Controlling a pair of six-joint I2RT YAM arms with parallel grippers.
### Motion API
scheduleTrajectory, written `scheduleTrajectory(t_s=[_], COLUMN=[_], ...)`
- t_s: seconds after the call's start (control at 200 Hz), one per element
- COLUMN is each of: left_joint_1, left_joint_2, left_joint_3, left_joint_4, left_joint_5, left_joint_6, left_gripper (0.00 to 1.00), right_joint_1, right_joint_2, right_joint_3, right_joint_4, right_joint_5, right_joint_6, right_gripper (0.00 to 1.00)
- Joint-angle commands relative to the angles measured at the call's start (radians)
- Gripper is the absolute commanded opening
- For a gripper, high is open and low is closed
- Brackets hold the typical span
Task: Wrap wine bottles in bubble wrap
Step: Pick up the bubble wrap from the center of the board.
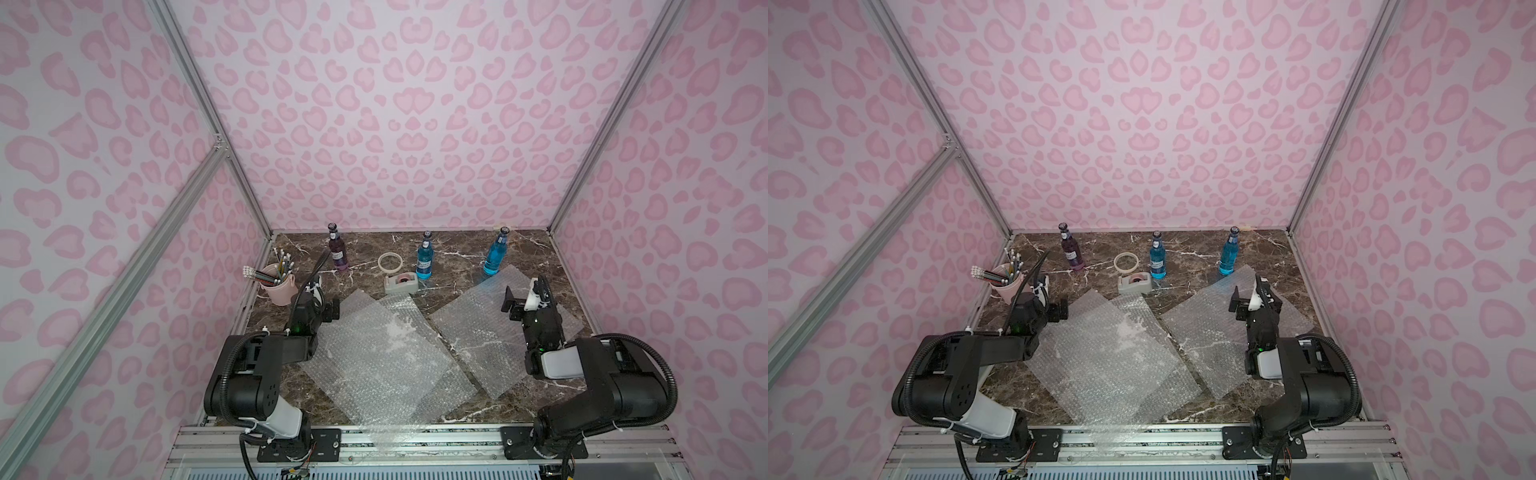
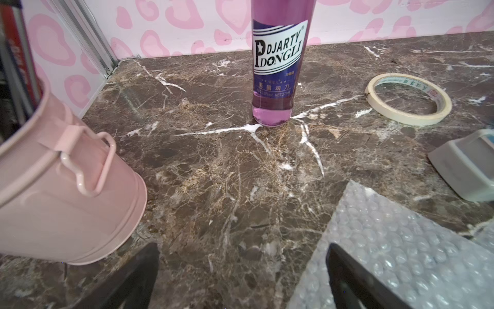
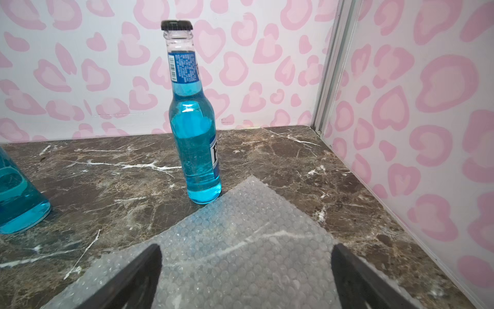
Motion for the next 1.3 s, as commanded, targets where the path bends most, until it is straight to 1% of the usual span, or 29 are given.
scheduleTrajectory(t_s=[0.0,1.01,1.035,1.075,1.12,1.165,1.225,1.295], left_joint_1=[0.000,-0.002,-0.002,-0.002,-0.004,-0.009,-0.023,-0.041], left_joint_2=[-0.001,-0.005,-0.013,-0.043,-0.077,-0.098,-0.128,-0.171], left_joint_3=[0.008,0.001,0.014,0.060,0.131,0.196,0.243,0.254], left_joint_4=[0.035,0.046,0.011,-0.101,-0.247,-0.352,-0.429,-0.464], left_joint_5=[0.006,0.005,0.002,0.001,0.009,0.021,0.022,0.018], left_joint_6=[0.004,0.005,0.005,0.006,0.012,0.023,0.026,0.014], left_gripper=[0.98,0.99,0.98,0.98,0.98,0.98,0.99,0.98], right_joint_1=[0.000,0.000,0.000,0.000,-0.001,0.000,0.000,0.000], right_joint_2=[0.000,-0.004,-0.009,-0.031,-0.072,-0.110,-0.156,-0.221], right_joint_3=[-0.004,-0.007,-0.004,0.007,0.033,0.053,0.067,0.096], right_joint_4=[0.017,0.022,0.019,-0.009,-0.095,-0.163,-0.224,-0.321], right_joint_5=[0.006,0.004,-0.002,-0.024,-0.040,-0.037,-0.038,-0.064], right_joint_6=[-0.003,-0.004,-0.004,-0.014,-0.024,-0.022,-0.022,-0.003], right_gripper=[1.00,1.00,1.00,1.00,1.00,1.00,1.00,1.00])
